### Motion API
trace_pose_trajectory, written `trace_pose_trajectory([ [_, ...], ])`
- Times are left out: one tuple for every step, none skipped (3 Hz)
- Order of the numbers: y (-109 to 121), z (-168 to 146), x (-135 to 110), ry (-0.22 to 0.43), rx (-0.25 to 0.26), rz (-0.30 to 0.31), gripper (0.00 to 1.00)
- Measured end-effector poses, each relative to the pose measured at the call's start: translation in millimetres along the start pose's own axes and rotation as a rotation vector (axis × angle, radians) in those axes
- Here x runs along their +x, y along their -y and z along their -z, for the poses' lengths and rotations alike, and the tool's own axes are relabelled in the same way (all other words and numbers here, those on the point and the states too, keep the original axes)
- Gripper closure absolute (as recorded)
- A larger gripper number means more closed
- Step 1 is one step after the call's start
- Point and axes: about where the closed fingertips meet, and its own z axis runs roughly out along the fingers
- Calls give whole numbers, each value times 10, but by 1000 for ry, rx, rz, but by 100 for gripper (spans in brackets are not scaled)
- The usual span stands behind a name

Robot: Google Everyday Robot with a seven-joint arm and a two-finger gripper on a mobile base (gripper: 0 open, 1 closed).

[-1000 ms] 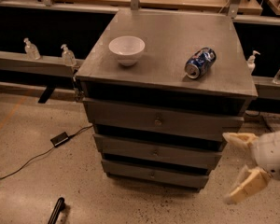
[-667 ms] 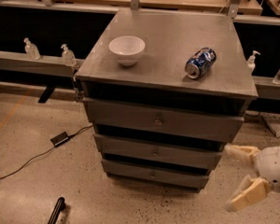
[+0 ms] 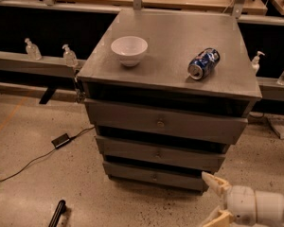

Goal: Open bottom drawer

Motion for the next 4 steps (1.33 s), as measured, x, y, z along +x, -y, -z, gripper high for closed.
trace_pose_trajectory([
  [1,-216,323,55,-38,-1,0],
  [1,-216,323,55,-38,-1,0],
  [319,-371,436,40,29,69,0],
  [1102,-809,935,-11,51,203,0],
])
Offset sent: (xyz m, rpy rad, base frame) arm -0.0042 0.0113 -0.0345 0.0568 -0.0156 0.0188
